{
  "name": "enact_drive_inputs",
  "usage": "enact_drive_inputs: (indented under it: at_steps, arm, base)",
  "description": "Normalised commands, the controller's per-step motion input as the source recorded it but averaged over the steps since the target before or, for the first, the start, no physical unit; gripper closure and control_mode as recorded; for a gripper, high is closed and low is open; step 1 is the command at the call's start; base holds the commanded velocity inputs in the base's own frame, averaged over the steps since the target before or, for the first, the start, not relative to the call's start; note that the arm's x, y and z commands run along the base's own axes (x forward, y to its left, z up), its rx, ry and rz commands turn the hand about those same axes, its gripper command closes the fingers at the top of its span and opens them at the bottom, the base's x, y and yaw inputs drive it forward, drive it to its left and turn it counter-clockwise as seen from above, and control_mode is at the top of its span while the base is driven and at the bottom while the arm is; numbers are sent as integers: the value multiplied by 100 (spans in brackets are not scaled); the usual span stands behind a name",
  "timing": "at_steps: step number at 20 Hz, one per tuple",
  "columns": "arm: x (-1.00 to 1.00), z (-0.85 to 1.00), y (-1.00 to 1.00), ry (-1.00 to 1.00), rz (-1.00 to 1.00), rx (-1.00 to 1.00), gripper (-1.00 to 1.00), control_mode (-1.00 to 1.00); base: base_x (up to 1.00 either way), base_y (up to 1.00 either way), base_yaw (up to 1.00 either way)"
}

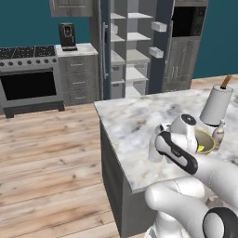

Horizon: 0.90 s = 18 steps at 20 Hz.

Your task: There is a bowl on the dining counter. Grab a lemon wedge from the fridge and place it in the bowl. Then get the liquor bottle and glass cup from the cabinet and place them next to the bowl.

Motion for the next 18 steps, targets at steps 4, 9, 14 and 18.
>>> enact_drive_inputs:
  at_steps: [4,9,14,18]
  arm:
    - [5,-32,-1,0,0,-3,100,-100]
    - [0,-25,0,0,0,-2,100,-100]
    - [5,-16,-1,0,0,0,100,-100]
    - [3,-23,-4,0,1,0,100,-100]
  base:
    - [0,0,0]
    - [0,0,0]
    - [0,0,0]
    - [0,0,0]
